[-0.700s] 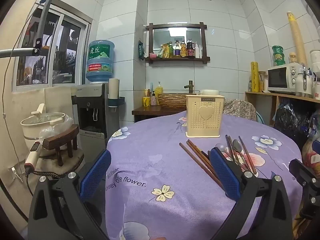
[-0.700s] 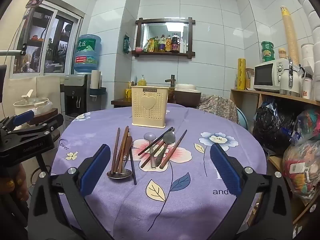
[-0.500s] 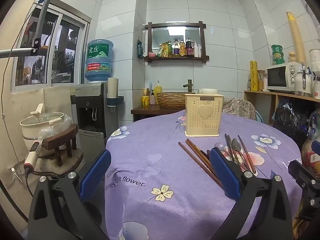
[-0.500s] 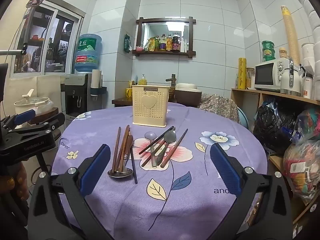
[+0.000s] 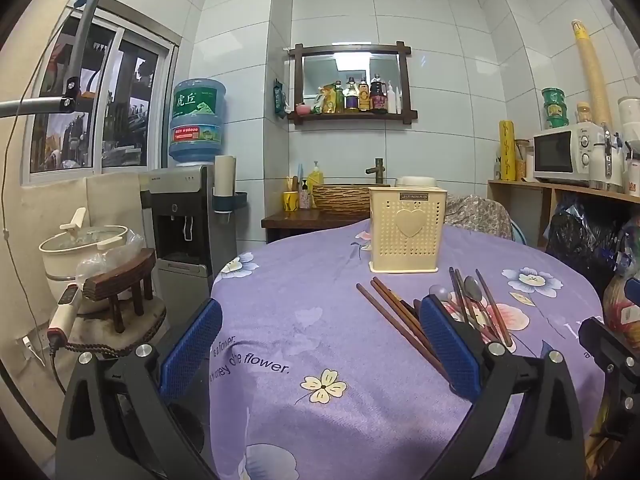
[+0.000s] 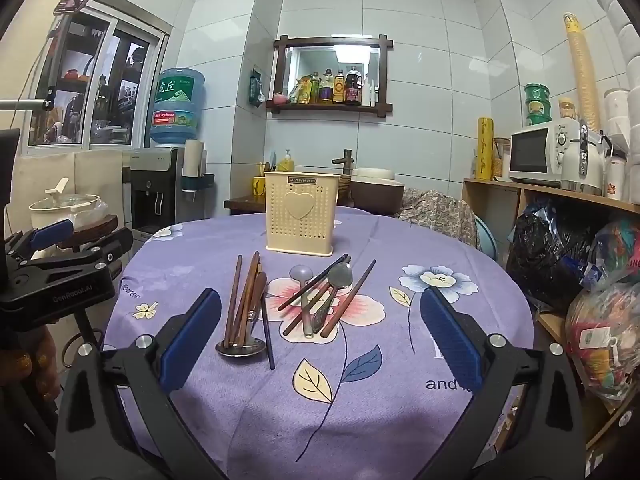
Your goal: Organize utensils
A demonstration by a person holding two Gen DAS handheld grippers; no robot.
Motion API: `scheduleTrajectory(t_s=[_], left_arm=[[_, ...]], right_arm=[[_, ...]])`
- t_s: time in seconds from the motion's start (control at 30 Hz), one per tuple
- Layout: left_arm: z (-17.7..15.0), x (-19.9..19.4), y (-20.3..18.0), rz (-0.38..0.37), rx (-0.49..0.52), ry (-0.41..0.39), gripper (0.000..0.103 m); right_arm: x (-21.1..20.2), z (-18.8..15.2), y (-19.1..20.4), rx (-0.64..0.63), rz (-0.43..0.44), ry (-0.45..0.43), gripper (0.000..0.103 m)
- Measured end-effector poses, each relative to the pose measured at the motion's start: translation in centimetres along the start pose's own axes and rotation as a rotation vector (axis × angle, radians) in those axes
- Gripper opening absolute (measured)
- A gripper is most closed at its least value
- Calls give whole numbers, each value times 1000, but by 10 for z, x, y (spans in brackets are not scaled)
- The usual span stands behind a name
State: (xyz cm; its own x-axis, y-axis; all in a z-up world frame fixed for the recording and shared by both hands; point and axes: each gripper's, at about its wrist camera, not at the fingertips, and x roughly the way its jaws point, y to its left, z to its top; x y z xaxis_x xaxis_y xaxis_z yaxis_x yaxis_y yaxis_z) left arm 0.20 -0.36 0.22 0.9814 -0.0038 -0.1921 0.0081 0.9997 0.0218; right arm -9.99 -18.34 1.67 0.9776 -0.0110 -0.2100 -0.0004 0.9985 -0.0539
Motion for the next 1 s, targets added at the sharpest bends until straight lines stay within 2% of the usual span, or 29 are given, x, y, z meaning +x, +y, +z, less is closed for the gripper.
scheduleTrajectory(t_s=[1.0], left_arm=[[-1, 0, 4, 2, 0, 3, 98]], right_arm=[[2, -3, 4, -12, 8, 3, 98]])
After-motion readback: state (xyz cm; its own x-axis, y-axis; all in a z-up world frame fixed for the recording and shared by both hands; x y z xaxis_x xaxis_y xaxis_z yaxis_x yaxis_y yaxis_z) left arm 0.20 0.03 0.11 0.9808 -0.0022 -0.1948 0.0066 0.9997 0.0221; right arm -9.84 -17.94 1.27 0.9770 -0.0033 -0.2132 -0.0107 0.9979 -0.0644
